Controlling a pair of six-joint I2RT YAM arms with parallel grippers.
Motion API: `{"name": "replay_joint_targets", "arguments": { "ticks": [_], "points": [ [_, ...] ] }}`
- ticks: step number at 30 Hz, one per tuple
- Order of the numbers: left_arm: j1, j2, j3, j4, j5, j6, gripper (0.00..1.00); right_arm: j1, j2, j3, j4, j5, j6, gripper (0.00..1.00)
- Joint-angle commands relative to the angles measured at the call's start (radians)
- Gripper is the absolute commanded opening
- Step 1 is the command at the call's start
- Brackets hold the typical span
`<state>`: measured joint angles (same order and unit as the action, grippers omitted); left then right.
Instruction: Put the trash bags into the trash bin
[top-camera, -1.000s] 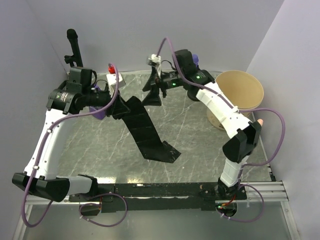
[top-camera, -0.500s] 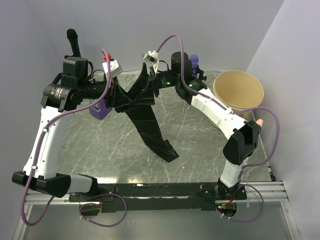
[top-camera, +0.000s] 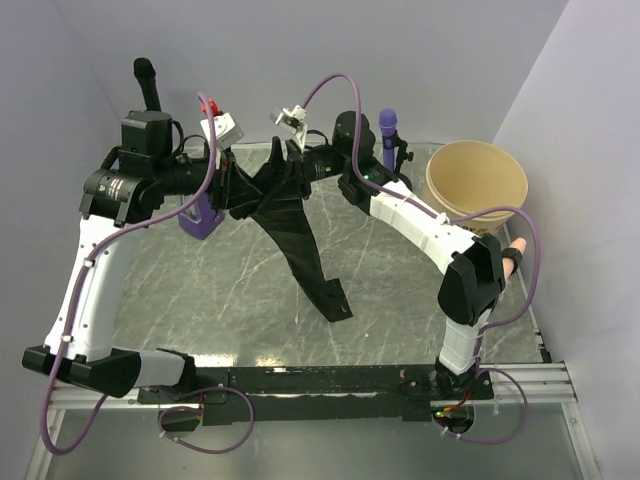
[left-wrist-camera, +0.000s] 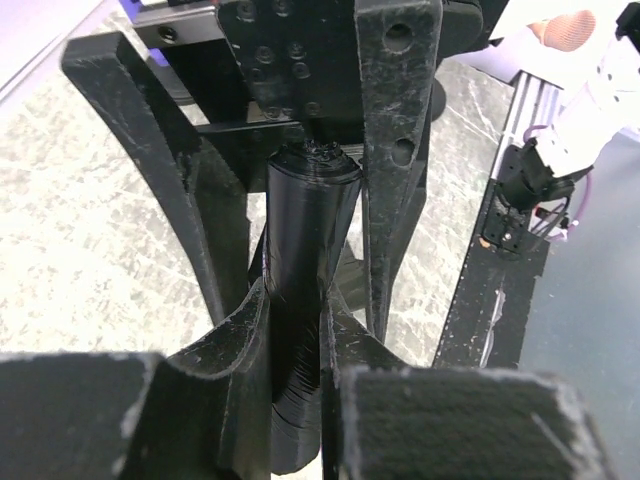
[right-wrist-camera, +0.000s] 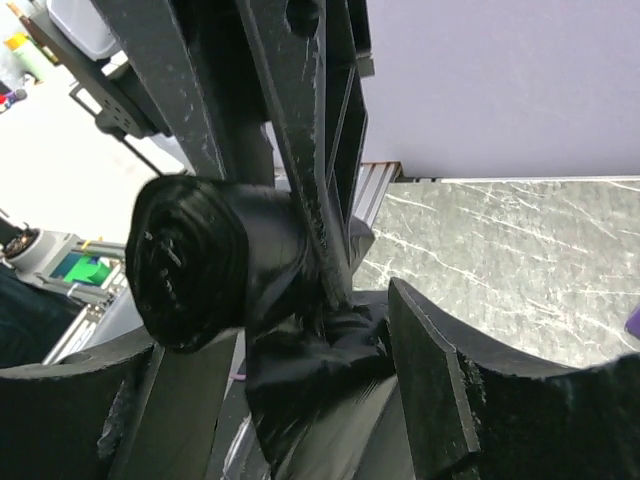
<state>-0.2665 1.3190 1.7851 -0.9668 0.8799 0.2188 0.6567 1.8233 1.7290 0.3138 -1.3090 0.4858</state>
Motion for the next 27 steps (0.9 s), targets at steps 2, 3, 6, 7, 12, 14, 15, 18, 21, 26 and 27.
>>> {"name": "replay_joint_targets", "arguments": {
  "ticks": [2,3,6,7,12,14,15,18,21,26,27],
  "points": [
    [0.0,-0.041,0.01,0.051,-0.033,-0.024,0.0,0.0,-0.05,-0.02,0.039,-0.024,-0.03,0.64],
    [-0.002,-0.041,0.011,0.05,-0.027,-0.024,0.01,0.0,-0.055,-0.023,0.028,-0.015,-0.038,0.6],
    [0.001,-0.041,0.007,0.057,-0.027,-0.033,0.01,0.001,-0.053,-0.019,0.022,-0.007,-0.046,0.48],
    [0.001,-0.041,0.005,0.059,-0.027,-0.033,0.01,0.001,-0.053,-0.02,0.027,-0.003,-0.041,0.45],
    [0.001,-0.047,-0.001,0.06,-0.044,-0.036,0.01,-0.002,-0.058,-0.017,0.062,0.016,-0.015,0.18],
    [0.001,-0.053,-0.009,0.066,-0.074,-0.041,0.01,-0.006,-0.07,-0.016,0.062,0.014,-0.021,0.03],
    [0.001,-0.056,-0.013,0.072,-0.091,-0.041,0.01,-0.009,-0.09,-0.025,0.053,0.023,-0.042,0.0],
    [0.001,-0.063,-0.021,0.098,-0.153,-0.068,0.01,-0.017,-0.139,-0.046,0.028,-0.018,-0.093,0.0],
    [0.001,-0.061,-0.027,0.123,-0.216,-0.091,0.01,-0.022,-0.186,-0.092,0.073,-0.082,-0.076,0.0],
    [0.001,-0.041,-0.035,0.14,-0.216,-0.09,0.01,-0.049,-0.182,-0.132,0.47,-0.119,0.26,0.07],
    [0.003,-0.037,-0.032,0.139,-0.217,-0.094,0.01,-0.057,-0.176,-0.144,0.581,-0.096,0.346,0.08]
  ]
}}
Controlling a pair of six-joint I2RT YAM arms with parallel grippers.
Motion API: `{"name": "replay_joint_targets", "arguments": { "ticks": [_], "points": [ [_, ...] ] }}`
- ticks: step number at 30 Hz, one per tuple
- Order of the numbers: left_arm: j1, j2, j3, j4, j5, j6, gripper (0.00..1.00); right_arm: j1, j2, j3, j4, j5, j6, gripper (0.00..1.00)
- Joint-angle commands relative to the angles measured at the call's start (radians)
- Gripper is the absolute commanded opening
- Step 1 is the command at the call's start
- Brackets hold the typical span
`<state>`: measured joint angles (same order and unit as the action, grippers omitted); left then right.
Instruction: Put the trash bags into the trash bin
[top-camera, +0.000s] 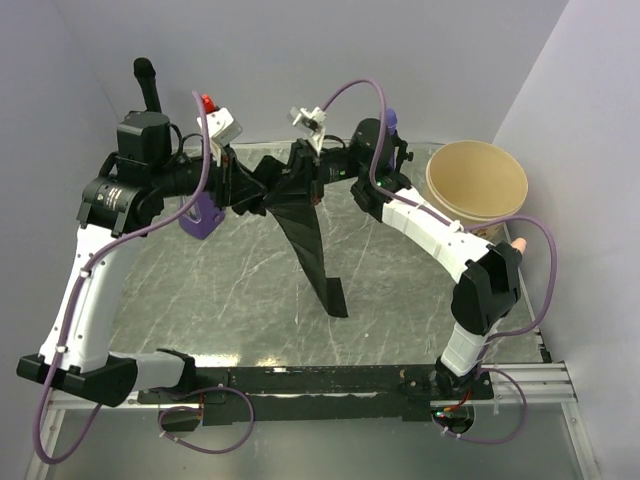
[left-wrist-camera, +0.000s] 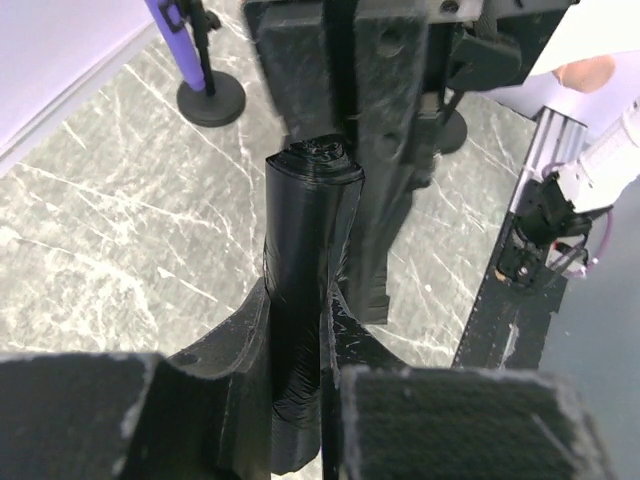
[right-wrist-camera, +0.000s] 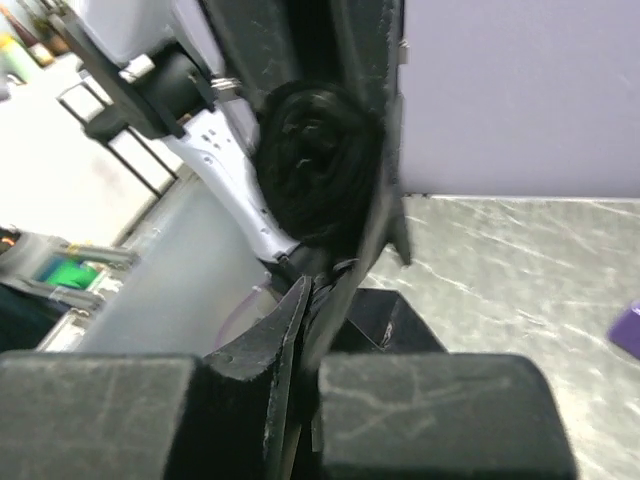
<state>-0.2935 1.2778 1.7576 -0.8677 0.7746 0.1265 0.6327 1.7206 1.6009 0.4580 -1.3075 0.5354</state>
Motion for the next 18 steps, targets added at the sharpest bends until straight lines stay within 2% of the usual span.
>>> {"name": "replay_joint_targets", "arguments": {
  "ticks": [1,6,10,12,14,16,18],
  "points": [
    [0.03,0.012,0.002,0.033,-0.119,-0.002,0.01,-0.04,-0.07,-0.03,0.482,-0.078,0.358,0.08],
    [0.028,0.045,0.026,0.021,-0.182,-0.002,0.01,-0.038,-0.107,-0.047,0.623,-0.073,0.436,0.05],
    [0.03,0.063,0.025,0.058,-0.166,-0.036,0.01,-0.025,-0.081,-0.038,0.697,-0.082,0.475,0.02],
    [0.037,0.077,0.045,0.068,-0.135,-0.051,0.01,-0.018,-0.075,-0.044,0.61,-0.076,0.415,0.02],
    [0.039,0.089,0.077,0.064,-0.11,-0.056,0.01,-0.016,-0.094,-0.071,0.416,-0.035,0.268,0.04],
    [0.039,0.088,0.1,0.055,-0.092,-0.051,0.01,-0.036,-0.122,-0.123,0.209,0.045,0.162,0.16],
    [0.04,0.075,0.106,0.045,-0.078,-0.054,0.01,-0.053,-0.133,-0.131,0.089,0.089,0.095,0.28]
  ]
}}
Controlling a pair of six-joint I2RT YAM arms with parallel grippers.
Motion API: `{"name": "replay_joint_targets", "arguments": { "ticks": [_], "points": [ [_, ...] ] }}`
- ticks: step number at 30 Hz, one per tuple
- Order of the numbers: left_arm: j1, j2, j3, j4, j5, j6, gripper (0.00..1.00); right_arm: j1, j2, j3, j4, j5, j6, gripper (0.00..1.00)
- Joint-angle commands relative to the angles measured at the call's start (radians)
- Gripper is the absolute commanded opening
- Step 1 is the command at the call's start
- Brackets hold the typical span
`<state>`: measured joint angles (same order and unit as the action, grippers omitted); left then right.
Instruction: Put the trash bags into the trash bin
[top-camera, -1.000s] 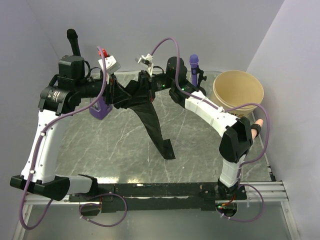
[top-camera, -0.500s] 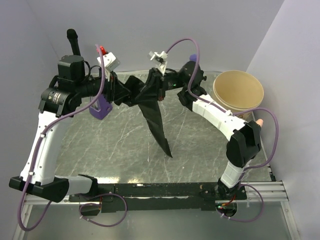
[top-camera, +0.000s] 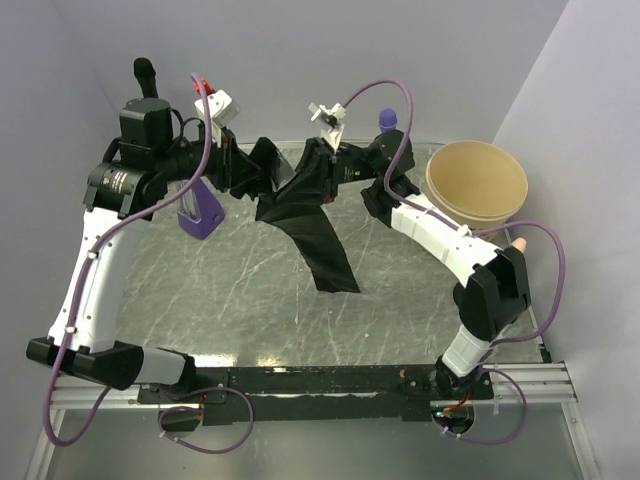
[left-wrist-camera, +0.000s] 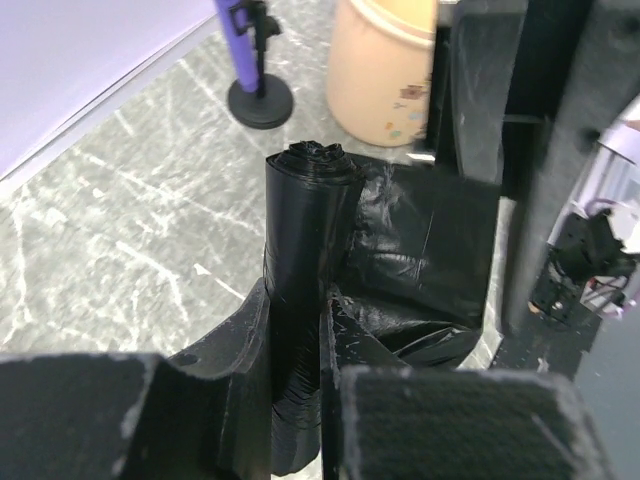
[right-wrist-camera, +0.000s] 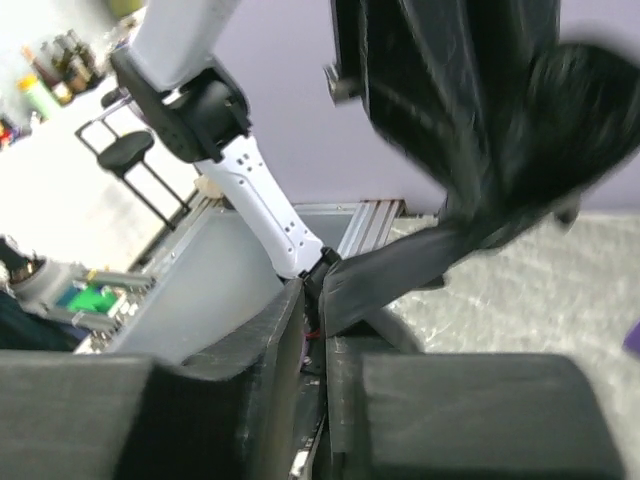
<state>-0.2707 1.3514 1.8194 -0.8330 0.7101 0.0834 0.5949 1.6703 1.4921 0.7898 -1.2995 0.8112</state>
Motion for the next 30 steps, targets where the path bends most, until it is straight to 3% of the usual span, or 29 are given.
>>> {"name": "replay_joint_targets", "arguments": {
  "ticks": [1,4,5,6,10,15,19,24,30],
  "points": [
    [0.018,-0.006,0.041,0.008,-0.002,-0.013,0.01,-0.02,-0.09,-0.026,-0.282,0.101,-0.208,0.36],
    [0.013,-0.032,0.023,-0.012,0.041,-0.016,0.01,-0.027,-0.095,0.012,-0.403,0.143,-0.299,0.64],
    [0.013,-0.038,0.014,-0.02,0.052,-0.013,0.01,-0.027,-0.092,0.039,-0.463,0.173,-0.335,0.93],
    [0.013,-0.046,0.006,-0.023,0.057,-0.008,0.01,-0.026,-0.084,0.06,-0.501,0.199,-0.355,0.99],
    [0.011,-0.063,0.001,-0.054,0.08,0.009,0.01,-0.023,-0.044,0.132,-0.557,0.23,-0.38,1.0],
    [0.01,-0.074,-0.005,-0.049,0.081,0.009,0.01,-0.018,0.011,0.132,-0.385,0.198,-0.25,1.0],
    [0.01,-0.071,-0.002,-0.043,0.089,0.003,0.01,0.009,0.049,0.161,-0.363,0.19,-0.237,0.99],
    [0.014,-0.061,0.006,-0.035,0.1,-0.004,0.01,0.025,0.092,0.172,-0.258,0.178,-0.156,0.84],
    [0.016,-0.058,0.001,-0.031,0.098,-0.011,0.01,0.029,0.121,0.195,-0.186,0.155,-0.107,0.59]
  ]
}}
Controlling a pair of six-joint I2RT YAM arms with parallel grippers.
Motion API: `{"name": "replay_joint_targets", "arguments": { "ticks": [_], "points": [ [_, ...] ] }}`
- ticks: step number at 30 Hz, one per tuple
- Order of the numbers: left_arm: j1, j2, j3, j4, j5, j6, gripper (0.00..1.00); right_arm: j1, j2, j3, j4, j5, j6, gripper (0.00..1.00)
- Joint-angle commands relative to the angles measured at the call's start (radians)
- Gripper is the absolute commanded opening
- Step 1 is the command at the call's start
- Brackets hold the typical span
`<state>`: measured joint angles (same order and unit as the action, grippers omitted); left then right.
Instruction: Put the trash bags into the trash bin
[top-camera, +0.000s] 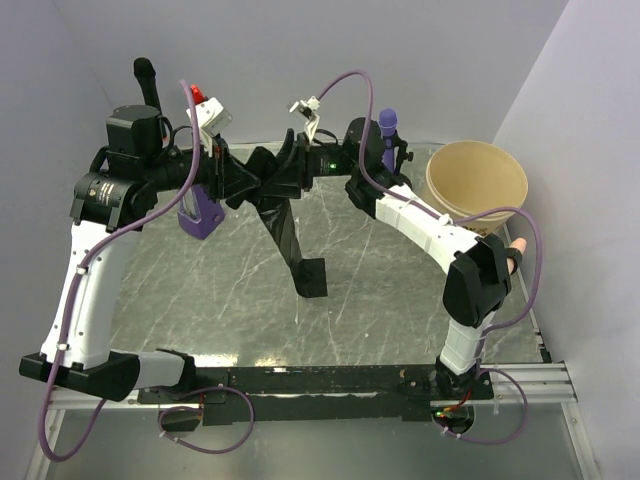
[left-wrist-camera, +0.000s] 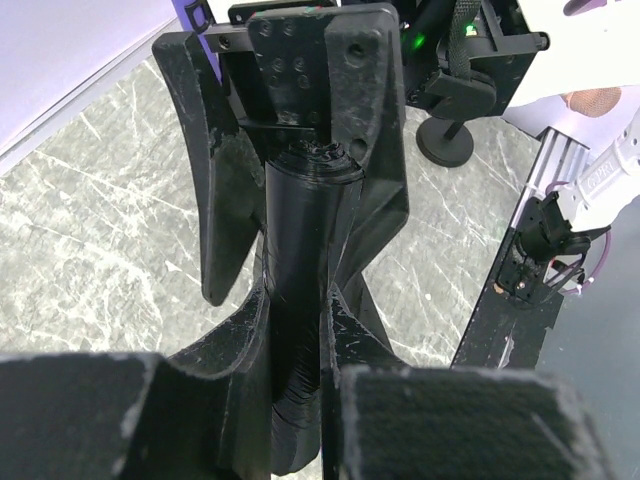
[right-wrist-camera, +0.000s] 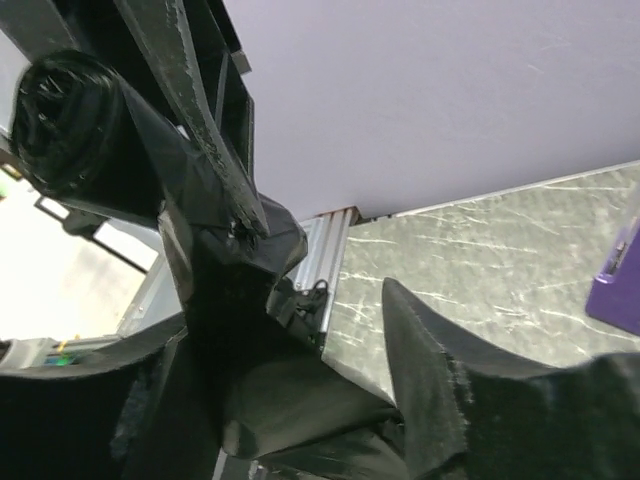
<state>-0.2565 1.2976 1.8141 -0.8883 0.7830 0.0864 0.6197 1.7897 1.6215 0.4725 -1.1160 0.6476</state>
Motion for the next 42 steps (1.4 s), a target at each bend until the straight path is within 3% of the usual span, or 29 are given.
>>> {"name": "replay_joint_targets", "arguments": {
  "ticks": [1,12,16,19,24,30,36,42],
  "points": [
    [0.003,-0.004,0.007,0.025,0.025,-0.016,0.01,0.003,0.007,0.069,0.141,-0.03,0.066,0.57],
    [0.014,0.003,0.005,0.04,0.022,-0.03,0.01,0.006,0.028,0.09,0.19,-0.053,0.098,0.31],
    [0.019,0.006,0.011,0.048,0.012,-0.04,0.01,0.008,0.039,0.09,0.21,-0.094,0.103,0.0],
    [0.019,0.009,0.008,0.058,-0.005,-0.054,0.0,0.006,0.03,0.074,0.277,-0.108,0.147,0.0],
    [0.023,0.019,-0.027,0.097,-0.03,-0.124,0.01,0.018,0.022,0.113,0.553,-0.162,0.349,0.0],
    [0.102,0.118,-0.013,0.222,0.076,-0.244,0.01,0.037,0.007,0.175,0.83,-0.121,0.604,0.0],
    [0.154,0.262,0.112,0.253,0.148,-0.284,0.01,0.032,-0.013,0.227,0.963,-0.084,0.692,0.0],
    [0.203,0.315,0.103,0.285,0.271,-0.329,0.01,0.011,-0.055,0.23,0.986,-0.09,0.702,0.0]
  ]
}}
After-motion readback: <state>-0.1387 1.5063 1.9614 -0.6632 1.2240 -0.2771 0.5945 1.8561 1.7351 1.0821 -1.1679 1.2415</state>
